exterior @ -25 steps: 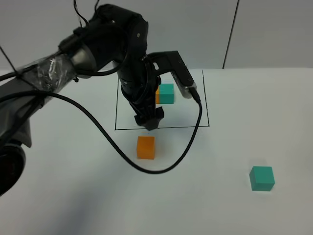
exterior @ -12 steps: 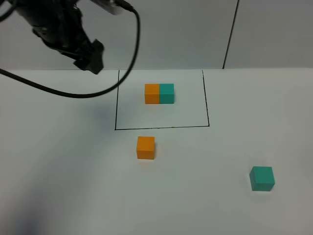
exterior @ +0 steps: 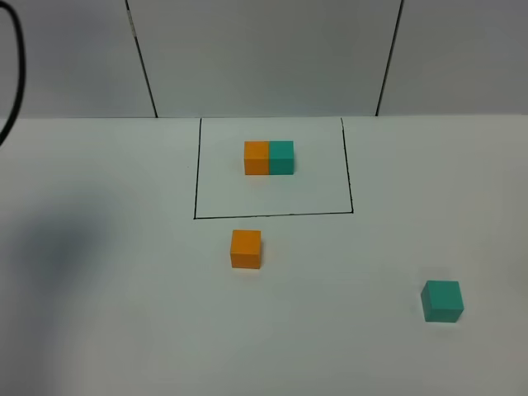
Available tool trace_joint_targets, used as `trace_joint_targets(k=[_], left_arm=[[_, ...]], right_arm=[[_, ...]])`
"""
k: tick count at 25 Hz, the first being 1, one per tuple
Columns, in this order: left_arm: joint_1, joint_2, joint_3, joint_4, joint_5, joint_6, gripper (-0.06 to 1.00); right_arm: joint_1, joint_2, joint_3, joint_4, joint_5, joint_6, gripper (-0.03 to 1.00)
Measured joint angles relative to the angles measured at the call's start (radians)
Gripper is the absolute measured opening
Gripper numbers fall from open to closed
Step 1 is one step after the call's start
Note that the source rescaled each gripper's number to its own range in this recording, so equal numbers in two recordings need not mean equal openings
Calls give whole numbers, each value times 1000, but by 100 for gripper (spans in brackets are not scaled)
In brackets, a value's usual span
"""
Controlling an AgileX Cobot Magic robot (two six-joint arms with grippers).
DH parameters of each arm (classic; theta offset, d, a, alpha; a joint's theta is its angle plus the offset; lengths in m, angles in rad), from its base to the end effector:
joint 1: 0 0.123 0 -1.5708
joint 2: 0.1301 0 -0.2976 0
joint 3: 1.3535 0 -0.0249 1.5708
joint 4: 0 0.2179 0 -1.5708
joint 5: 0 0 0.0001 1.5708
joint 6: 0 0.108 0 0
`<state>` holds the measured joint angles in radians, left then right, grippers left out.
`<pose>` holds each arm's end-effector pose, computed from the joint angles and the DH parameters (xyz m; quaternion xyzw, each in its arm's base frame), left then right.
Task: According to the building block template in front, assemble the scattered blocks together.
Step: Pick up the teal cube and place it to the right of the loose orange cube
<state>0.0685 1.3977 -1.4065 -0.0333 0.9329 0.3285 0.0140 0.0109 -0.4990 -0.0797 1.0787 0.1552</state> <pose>0.2735 0.0159 0.3858 0.1166 0.9260 0.0550 0.3548 -0.0309 -0.0080 0.2523 0.0623 0.8580 0.0033 0.5099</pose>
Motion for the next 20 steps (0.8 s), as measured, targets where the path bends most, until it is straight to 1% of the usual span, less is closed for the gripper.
trace_joint_targets(k=[3,5,8,11,15,20], left_arm=[[7,-192,156,39,-83,-37,88],[7,-312,225,75,-93,-75,87],[7,-460,303,120,-62,-156,86],[6,-586,371,126,-20,-204,86],[-20,-745,468,119,15,-229,85],[-54,-961,612,116,26,-230,83]], right_arm=[[0,0,0,0,0,0,44],[0,0,0,0,0,0,44],[0,0,0,1,0,0,44],[0,0,0,13,0,0,44],[0,0,0,19,0,0,44],[0,0,0,20,0,0,44]])
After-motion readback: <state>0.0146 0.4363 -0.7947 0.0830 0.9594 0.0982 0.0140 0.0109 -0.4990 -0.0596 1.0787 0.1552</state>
